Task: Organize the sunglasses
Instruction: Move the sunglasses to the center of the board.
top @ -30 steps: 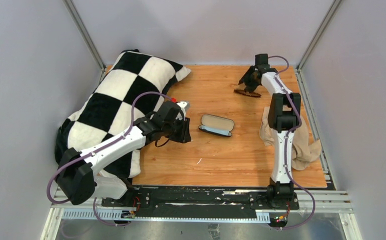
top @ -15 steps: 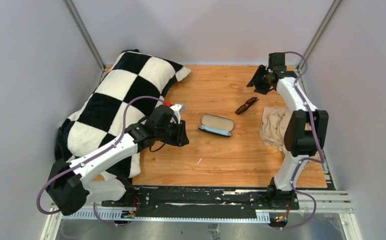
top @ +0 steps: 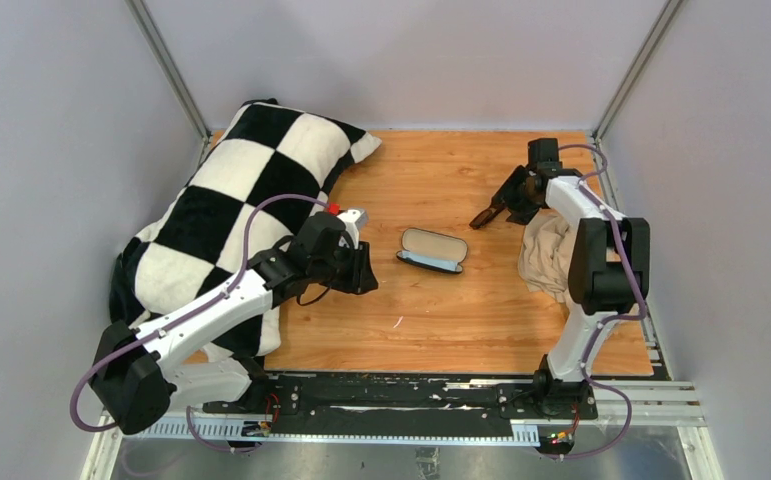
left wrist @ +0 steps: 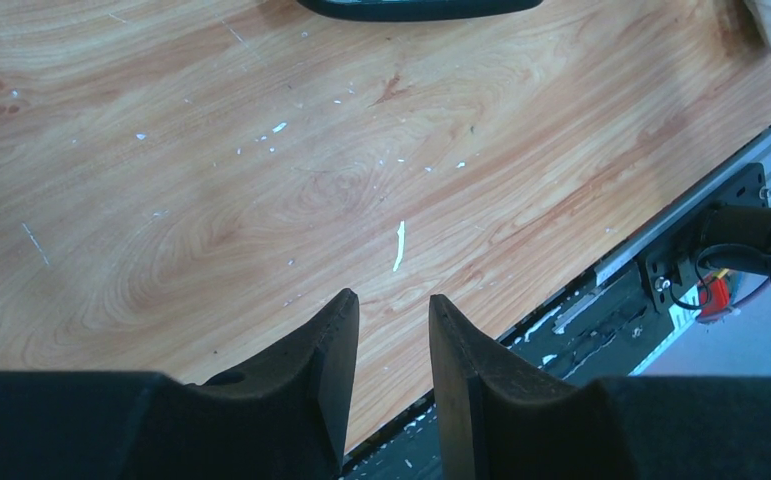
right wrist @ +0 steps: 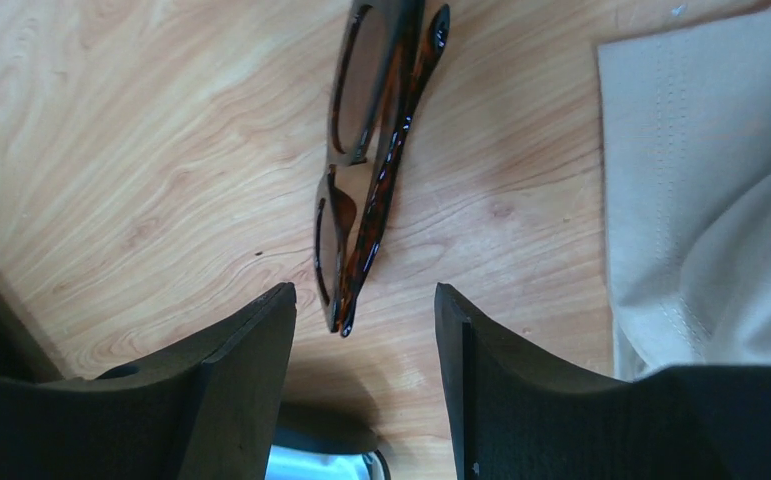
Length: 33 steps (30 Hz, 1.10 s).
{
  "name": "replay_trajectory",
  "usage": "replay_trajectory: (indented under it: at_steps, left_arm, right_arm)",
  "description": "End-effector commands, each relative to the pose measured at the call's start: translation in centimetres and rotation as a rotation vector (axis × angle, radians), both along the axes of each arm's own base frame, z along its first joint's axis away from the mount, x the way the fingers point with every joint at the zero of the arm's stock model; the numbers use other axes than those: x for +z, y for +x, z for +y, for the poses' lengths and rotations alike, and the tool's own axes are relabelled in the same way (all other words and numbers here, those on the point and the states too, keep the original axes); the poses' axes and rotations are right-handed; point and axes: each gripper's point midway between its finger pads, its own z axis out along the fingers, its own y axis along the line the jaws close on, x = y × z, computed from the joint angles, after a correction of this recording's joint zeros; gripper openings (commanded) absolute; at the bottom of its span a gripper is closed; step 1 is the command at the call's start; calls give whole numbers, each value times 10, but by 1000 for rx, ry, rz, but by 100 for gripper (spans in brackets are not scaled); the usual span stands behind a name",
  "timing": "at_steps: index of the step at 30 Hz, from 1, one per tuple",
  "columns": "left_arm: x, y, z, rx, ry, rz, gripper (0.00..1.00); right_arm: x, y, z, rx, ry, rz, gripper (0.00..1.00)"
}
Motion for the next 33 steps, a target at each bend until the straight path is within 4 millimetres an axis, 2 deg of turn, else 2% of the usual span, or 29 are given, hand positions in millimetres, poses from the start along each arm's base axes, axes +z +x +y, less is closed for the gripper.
replay_trajectory:
  at_steps: [1, 5, 17, 26, 33]
  left_arm:
    - [15, 4, 2, 21, -28, -47, 38]
    - [19, 8, 3, 33, -34, -69, 38]
    - [9, 11, -3, 25, -22, -45, 38]
    - [0, 13, 0, 31, 12, -32, 38]
    - [-1, 11, 2, 33, 16, -32, 38]
  right_arm:
    - [-17, 5, 1, -37, 55, 19, 59]
    - [-25, 10, 0, -40, 49, 26, 58]
    - [-47, 33, -6, -51, 14, 63, 53]
    - [-71, 29, -13, -64, -104, 164, 42]
    - [-68, 29, -7, -29, -108, 164, 39]
